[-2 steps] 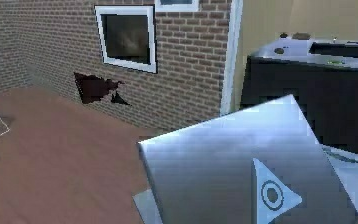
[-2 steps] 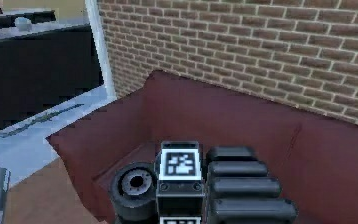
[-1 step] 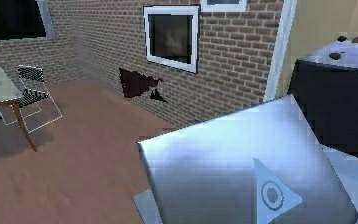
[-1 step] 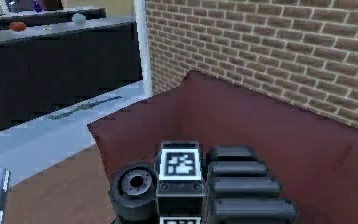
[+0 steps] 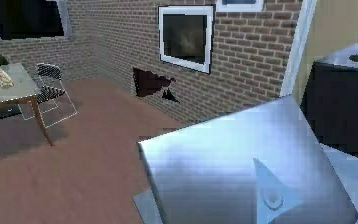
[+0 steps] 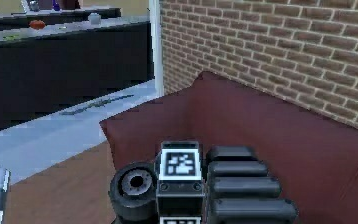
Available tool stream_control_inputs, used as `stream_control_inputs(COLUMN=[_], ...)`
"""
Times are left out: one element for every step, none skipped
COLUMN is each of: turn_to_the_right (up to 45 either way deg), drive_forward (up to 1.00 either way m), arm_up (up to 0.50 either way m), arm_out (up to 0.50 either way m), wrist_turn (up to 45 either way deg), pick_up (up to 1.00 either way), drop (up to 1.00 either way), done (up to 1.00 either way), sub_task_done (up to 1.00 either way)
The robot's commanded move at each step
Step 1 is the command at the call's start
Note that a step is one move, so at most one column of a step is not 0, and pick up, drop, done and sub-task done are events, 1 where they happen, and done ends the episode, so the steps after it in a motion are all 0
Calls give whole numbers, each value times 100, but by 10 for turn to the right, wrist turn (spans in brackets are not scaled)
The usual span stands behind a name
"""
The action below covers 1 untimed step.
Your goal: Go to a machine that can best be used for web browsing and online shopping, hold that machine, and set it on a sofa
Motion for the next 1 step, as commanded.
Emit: stream_control_inputs(turn_to_the_right=[450], drive_forward=[0], arm_up=[0], arm_out=[0], wrist_turn=[0], pick_up=[0], drop=[0], done=[0], sub_task_done=[0])
